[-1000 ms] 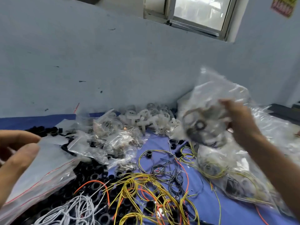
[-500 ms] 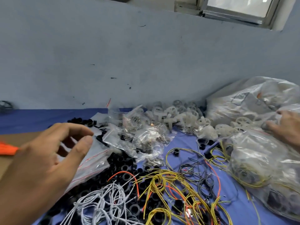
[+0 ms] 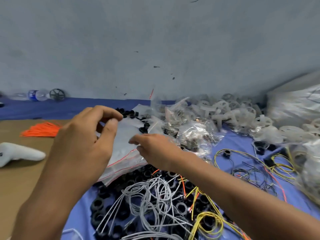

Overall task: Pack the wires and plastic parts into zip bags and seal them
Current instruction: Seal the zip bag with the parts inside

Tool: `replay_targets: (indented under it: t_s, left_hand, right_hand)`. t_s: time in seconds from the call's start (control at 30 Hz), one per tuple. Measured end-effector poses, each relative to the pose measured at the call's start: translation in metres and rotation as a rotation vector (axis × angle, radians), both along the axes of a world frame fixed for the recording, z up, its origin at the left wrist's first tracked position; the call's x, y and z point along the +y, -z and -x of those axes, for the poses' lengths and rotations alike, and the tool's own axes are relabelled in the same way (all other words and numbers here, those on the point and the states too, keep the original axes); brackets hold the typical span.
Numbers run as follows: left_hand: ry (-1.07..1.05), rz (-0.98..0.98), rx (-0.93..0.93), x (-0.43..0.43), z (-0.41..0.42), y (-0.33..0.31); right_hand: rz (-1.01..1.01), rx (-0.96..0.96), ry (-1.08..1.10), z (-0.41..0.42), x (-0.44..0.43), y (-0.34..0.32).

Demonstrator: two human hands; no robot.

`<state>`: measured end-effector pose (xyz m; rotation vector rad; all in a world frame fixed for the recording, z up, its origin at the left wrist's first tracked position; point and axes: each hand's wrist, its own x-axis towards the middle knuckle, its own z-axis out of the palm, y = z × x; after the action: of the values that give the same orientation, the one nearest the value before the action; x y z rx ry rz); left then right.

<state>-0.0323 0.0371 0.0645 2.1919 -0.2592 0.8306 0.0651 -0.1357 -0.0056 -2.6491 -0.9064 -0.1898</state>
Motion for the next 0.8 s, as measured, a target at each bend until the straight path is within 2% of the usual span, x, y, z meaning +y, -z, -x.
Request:
replay_targets:
  t_s: [0.1, 0.17, 0.3, 0.4, 0.53, 0.63, 0.7, 0.8]
  left_hand:
    - [0.02, 0.017, 0.01, -0.001, 0.003, -0.003]
    - [0.034, 0.02, 0.019, -0.002, 0.003, -0.003]
    - [0.027, -0.009, 0.034, 0.0, 0.0, 0.0]
    - [-0.053, -0.125, 0.105, 0.001, -0.008, 0.007]
    - [-0.128, -0.363, 0.32, -0.001, -0.014, 0.019]
    - [-0.103, -0.358, 0.4, -0.002, -0.013, 0.019]
    - [0.0, -0.262, 0.482, -0.003, -0.011, 0.016]
    - [0.129, -0.087, 0.577, -0.007, -0.009, 0.013]
  right_hand:
    - [0.222, -0.083, 0.074, -0.028, 0.014, 0.025]
    - [0.295, -0.151, 0.133, -0.034, 0.013, 0.031]
    - [0.19, -0.211, 0.151, -0.026, 0.01, 0.016]
    - [0.068, -0.335, 0.068, 0.0, 0.01, -0.008]
    - [0.097, -0.499, -0.029, 0.042, 0.011, -0.037]
    - [0.14, -0.602, -0.026, 0.06, 0.008, -0.05]
    - [0.044, -0.581, 0.0, 0.066, 0.007, -0.053]
    - [-0.249, -0.305, 0.142, 0.071, 0.004, -0.053]
